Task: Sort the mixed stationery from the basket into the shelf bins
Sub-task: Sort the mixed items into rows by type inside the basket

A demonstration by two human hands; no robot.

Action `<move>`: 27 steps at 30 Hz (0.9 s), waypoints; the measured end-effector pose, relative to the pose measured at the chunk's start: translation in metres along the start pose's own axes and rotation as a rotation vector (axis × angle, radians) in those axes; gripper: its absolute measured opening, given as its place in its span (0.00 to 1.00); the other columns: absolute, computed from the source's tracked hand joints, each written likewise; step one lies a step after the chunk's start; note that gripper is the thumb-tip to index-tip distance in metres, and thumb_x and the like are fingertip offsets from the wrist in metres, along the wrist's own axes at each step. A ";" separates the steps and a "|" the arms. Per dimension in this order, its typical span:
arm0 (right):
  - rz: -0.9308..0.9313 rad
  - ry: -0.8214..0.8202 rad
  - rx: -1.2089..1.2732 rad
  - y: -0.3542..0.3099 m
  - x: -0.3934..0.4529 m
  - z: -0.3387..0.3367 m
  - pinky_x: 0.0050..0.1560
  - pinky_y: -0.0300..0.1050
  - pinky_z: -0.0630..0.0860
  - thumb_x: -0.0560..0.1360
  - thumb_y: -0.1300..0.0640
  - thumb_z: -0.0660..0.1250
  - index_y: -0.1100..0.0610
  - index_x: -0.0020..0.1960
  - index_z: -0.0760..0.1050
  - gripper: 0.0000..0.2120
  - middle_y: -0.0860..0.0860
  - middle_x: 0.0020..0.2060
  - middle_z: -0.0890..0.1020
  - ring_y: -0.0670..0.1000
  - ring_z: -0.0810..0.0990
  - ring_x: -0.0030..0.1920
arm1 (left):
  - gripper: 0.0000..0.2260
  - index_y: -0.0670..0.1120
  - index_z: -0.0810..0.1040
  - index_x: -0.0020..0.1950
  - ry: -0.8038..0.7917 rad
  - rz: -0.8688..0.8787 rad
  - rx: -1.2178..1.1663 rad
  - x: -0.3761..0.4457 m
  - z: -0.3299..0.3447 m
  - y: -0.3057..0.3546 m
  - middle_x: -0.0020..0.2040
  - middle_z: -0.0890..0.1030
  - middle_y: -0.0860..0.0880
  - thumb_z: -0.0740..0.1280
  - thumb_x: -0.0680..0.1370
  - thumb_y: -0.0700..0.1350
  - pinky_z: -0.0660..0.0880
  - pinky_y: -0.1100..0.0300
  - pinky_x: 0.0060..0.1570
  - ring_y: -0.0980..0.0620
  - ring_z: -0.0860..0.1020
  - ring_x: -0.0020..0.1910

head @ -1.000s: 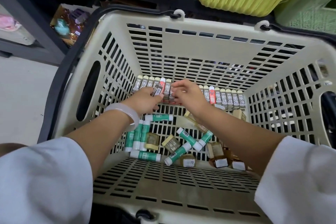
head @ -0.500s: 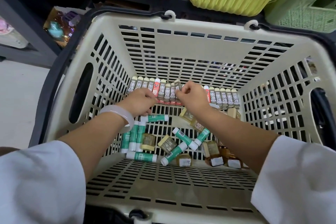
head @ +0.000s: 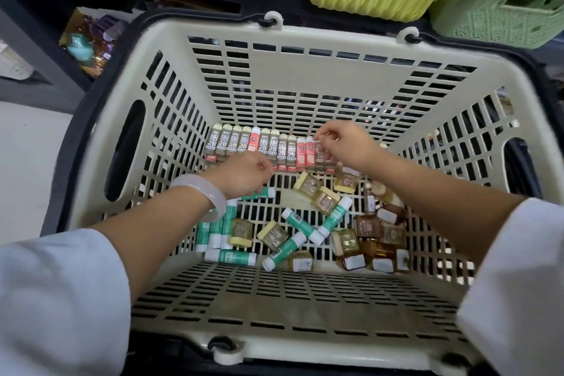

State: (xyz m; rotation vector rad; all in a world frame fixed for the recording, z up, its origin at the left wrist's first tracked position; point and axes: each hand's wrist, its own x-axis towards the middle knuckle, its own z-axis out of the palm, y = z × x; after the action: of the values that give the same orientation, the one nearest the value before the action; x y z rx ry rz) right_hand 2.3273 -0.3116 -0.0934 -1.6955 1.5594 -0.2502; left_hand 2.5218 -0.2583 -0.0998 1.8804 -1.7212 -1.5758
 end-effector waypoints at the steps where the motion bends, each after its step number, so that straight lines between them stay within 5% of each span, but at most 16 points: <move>1: -0.043 -0.013 -0.145 0.006 -0.003 -0.014 0.28 0.32 0.69 0.78 0.59 0.58 0.56 0.50 0.75 0.07 0.49 0.38 0.77 0.45 0.72 0.33 | 0.07 0.47 0.74 0.53 -0.023 0.031 0.052 -0.001 0.003 0.005 0.51 0.77 0.49 0.58 0.80 0.44 0.75 0.57 0.48 0.53 0.77 0.46; 6: -0.062 -0.364 -0.831 0.038 -0.021 -0.047 0.43 0.40 0.70 0.76 0.57 0.61 0.54 0.48 0.74 0.03 0.46 0.39 0.74 0.47 0.72 0.43 | 0.10 0.45 0.74 0.59 -0.038 0.174 0.276 0.000 0.019 0.029 0.54 0.75 0.49 0.58 0.81 0.45 0.70 0.62 0.41 0.52 0.75 0.47; 9: -0.086 -0.349 -0.944 0.053 -0.033 -0.037 0.54 0.44 0.72 0.75 0.52 0.64 0.52 0.57 0.73 0.12 0.50 0.52 0.76 0.50 0.73 0.53 | 0.10 0.45 0.74 0.59 -0.083 0.233 0.308 0.003 0.032 0.029 0.56 0.76 0.48 0.58 0.81 0.44 0.68 0.66 0.33 0.55 0.74 0.38; 14: -0.122 -0.287 -1.274 0.068 -0.040 -0.012 0.65 0.53 0.66 0.71 0.44 0.67 0.56 0.70 0.62 0.33 0.57 0.67 0.66 0.57 0.65 0.67 | 0.11 0.44 0.73 0.61 -0.186 0.211 0.395 0.005 0.035 0.012 0.59 0.77 0.46 0.58 0.81 0.44 0.74 0.59 0.49 0.51 0.76 0.50; 22: -0.292 -0.406 -1.344 0.071 -0.047 -0.009 0.69 0.55 0.59 0.73 0.54 0.66 0.53 0.69 0.64 0.25 0.57 0.68 0.67 0.56 0.64 0.68 | 0.11 0.44 0.74 0.61 -0.141 0.205 0.464 0.012 0.024 0.004 0.51 0.77 0.47 0.57 0.81 0.44 0.67 0.61 0.36 0.54 0.73 0.38; 27: -0.187 -0.422 -1.013 0.065 -0.043 -0.025 0.57 0.45 0.69 0.72 0.53 0.68 0.53 0.47 0.71 0.08 0.51 0.51 0.75 0.49 0.71 0.51 | 0.10 0.45 0.74 0.59 -0.140 0.220 0.436 0.013 0.024 0.005 0.46 0.76 0.52 0.57 0.81 0.44 0.66 0.62 0.34 0.55 0.73 0.37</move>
State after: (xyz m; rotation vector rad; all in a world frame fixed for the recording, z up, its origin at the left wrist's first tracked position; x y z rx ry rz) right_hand 2.2534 -0.2775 -0.1042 -2.4260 1.2517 0.9030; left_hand 2.4982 -0.2578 -0.1141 1.6932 -2.4007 -1.3590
